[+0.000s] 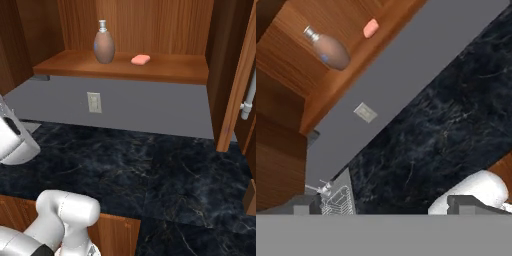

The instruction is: Pick up the bar soap and soap dispenser from the sink, and place them back in the cabinet, and close the cabinet doors.

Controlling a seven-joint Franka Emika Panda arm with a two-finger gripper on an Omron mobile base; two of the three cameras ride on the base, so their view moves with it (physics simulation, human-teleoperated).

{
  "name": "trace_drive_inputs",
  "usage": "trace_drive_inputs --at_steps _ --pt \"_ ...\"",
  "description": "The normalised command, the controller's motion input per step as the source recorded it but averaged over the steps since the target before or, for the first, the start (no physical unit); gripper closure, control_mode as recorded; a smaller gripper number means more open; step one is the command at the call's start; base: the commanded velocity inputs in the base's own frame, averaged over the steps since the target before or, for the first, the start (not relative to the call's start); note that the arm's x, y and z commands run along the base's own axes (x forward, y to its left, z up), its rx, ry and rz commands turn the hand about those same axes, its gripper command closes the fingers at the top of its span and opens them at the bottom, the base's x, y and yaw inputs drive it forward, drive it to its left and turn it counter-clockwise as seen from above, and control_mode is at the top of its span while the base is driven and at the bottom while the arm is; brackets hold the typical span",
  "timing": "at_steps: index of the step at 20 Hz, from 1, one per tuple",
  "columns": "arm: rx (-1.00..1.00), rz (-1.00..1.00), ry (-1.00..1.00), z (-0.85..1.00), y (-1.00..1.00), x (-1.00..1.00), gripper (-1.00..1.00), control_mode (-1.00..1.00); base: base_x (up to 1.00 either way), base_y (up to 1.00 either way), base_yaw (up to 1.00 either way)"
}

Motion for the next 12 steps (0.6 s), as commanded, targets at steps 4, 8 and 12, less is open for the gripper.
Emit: trace_drive_inputs --at_steps 4,8,12 --pt "0.34 0.01 0.03 -0.35 0.34 -0.02 -1.00 -1.00 0.00 0.00 0.00" --pt "0.26 0.21 0.00 -0.37 0.29 0.02 -1.00 -1.00 0.00 0.00 0.00" --pt "0.16 0.21 0.02 -0.34 0.28 0.11 -1.00 -1.00 0.00 0.00 0.00"
